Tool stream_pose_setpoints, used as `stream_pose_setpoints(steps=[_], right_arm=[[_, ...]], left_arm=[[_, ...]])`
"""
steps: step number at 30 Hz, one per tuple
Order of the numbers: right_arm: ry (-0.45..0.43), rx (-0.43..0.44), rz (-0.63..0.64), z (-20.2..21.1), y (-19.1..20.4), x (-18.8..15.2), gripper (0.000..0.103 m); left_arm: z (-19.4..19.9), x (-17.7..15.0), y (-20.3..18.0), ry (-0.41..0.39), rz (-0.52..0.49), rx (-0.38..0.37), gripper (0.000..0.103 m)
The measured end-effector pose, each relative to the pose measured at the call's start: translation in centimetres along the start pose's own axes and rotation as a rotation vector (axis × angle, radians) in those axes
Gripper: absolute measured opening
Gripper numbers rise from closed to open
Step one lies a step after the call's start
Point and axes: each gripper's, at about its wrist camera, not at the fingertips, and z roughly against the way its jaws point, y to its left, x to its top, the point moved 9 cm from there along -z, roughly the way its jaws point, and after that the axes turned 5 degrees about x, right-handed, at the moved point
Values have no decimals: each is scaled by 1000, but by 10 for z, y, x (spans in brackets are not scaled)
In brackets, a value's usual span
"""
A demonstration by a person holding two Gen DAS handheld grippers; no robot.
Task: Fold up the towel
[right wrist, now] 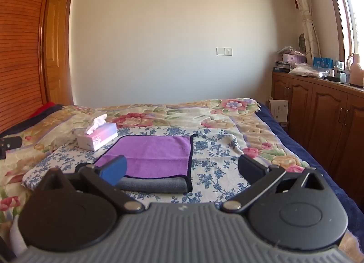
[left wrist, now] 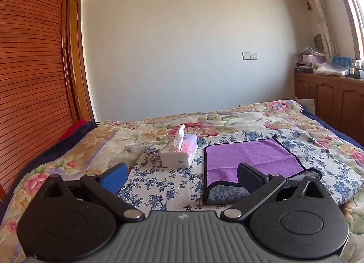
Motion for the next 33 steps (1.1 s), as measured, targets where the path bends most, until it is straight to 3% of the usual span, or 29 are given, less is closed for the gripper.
stream_pose_setpoints(steps=[33], right_arm=[[1, -1, -2, 0, 0, 1, 103]], left_arm=[[0, 1, 0, -10, -12, 6, 103]])
